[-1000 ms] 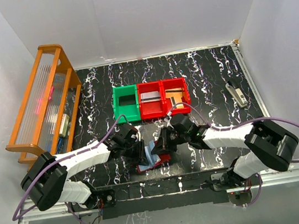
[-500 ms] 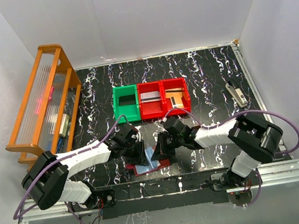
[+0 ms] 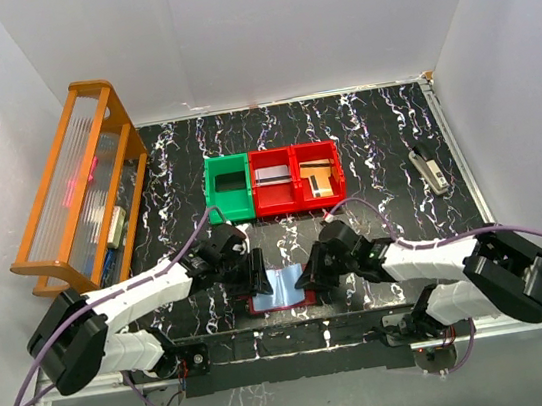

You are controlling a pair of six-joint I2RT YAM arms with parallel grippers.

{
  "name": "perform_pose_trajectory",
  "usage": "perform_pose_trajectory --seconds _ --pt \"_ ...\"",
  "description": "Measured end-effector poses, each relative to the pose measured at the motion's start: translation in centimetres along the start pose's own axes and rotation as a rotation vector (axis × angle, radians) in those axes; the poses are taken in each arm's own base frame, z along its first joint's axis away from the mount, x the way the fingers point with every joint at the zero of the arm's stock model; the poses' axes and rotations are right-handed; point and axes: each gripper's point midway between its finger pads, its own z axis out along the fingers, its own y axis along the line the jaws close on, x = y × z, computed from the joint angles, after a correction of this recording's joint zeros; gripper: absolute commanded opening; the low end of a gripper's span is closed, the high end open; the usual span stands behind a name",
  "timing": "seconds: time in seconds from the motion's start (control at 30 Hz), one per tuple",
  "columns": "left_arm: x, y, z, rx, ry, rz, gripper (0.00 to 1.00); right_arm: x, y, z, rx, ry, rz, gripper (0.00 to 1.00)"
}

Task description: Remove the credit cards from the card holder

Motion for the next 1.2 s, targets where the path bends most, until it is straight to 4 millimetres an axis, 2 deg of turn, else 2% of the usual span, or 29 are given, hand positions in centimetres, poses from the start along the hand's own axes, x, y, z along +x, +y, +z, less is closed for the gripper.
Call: perform_pose_trajectory --seconds 0.07,0.17,0.3,0.53,0.83,1.17,1.2 --pt "-0.2 -0.2 -0.2 0.003 -0.016 -0.008 0.61 0.5 -1.5 -0.2 0.029 -0.003 0.031 0.00" --pt "-0.7 -0.6 -0.4 0.016 -0.038 -0.023 0.67 0.7 -2.2 -0.4 0.037 -0.008 0.053 0.01" --pt "-1.0 -0.8 -0.3 0.020 -0.051 -0.044 0.68 0.8 -2.8 -0.7 0.035 -0.023 0.069 0.02" --pt "-0.5 0.2 0.8 -0.033 -0.020 -0.087 0.68 1.0 -3.3 -0.8 0.035 -0.025 0.087 0.02" --pt "-0.5 0.4 1.1 -0.035 -0.004 -0.091 0.53 1.1 -3.3 -0.7 0.022 -0.026 0.092 0.03" --pt "-0.4 0.7 1.4 -0.069 0.005 -0.073 0.42 1.1 -3.3 -0.5 0.022 -0.019 0.102 0.03" --pt "-0.4 0.7 1.4 -0.072 0.005 -0.068 0.38 1.2 -3.3 -0.5 0.020 -0.017 0.102 0.03"
